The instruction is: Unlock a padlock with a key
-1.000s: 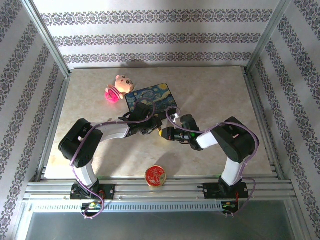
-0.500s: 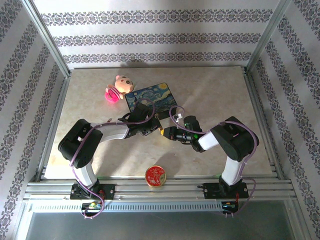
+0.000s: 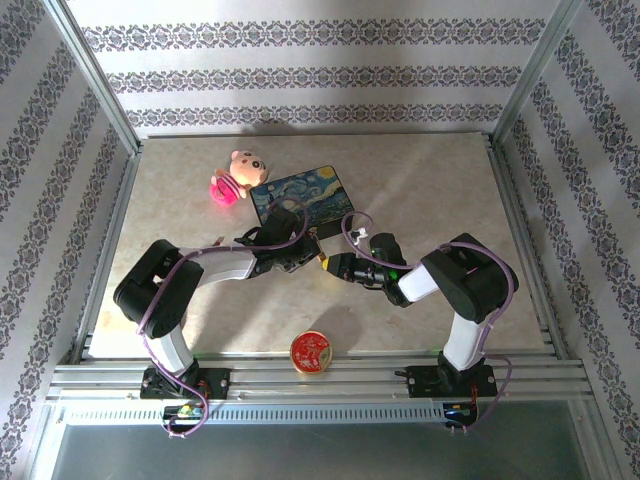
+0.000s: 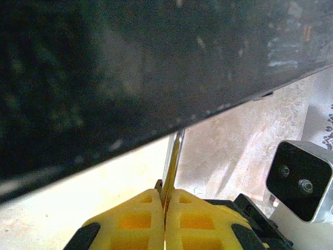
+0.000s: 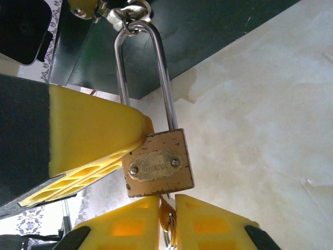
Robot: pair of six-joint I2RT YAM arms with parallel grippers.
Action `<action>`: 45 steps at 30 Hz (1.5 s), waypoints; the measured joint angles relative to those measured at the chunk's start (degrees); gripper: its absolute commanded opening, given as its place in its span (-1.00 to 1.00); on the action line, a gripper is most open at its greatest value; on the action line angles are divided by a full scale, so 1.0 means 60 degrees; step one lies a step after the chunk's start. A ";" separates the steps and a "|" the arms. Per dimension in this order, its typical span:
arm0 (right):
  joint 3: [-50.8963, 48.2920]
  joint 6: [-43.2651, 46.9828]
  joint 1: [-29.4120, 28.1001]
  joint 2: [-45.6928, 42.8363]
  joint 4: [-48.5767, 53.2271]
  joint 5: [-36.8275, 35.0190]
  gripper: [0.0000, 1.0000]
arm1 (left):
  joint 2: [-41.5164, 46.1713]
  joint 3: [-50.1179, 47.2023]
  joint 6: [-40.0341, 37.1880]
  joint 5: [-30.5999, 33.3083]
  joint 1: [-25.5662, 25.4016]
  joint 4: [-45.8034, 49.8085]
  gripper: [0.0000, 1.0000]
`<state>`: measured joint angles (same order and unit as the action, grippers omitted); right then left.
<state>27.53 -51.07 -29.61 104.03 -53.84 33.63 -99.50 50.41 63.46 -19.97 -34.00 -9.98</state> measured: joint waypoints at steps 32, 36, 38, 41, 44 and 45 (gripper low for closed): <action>-0.0022 0.2444 -0.1606 -0.3840 0.3942 -0.3523 -0.44 | 0.0149 -0.0098 0.0277 -0.0288 0.0066 0.0055 -1.00; 0.0189 0.3249 -0.2102 -0.4419 0.5501 -0.4812 -0.44 | 0.0149 -0.0098 0.0368 -0.0357 0.0080 0.0040 -1.00; 0.0339 0.3563 -0.2313 -0.4452 0.6200 -0.5326 -0.43 | 0.0153 -0.0095 0.0423 -0.0393 0.0098 0.0025 -1.00; 0.0674 0.3927 -0.2619 -0.4328 0.7042 -0.5865 -0.41 | 0.0168 -0.0087 0.0488 -0.0455 0.0109 0.0029 -1.00; 0.1177 0.4240 -0.2925 -0.3952 0.7592 -0.6233 -0.38 | 0.0168 -0.0066 0.0539 -0.0477 0.0117 0.0047 -1.00; 0.1377 0.4342 -0.3016 -0.3763 0.7719 -0.6335 -0.38 | 0.0168 -0.0055 0.0557 -0.0492 0.0120 0.0055 -1.00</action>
<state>35.79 -25.02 -47.70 81.45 -7.53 -4.38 -98.50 50.09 66.81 -22.92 -33.28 -9.65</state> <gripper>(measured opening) 0.308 0.042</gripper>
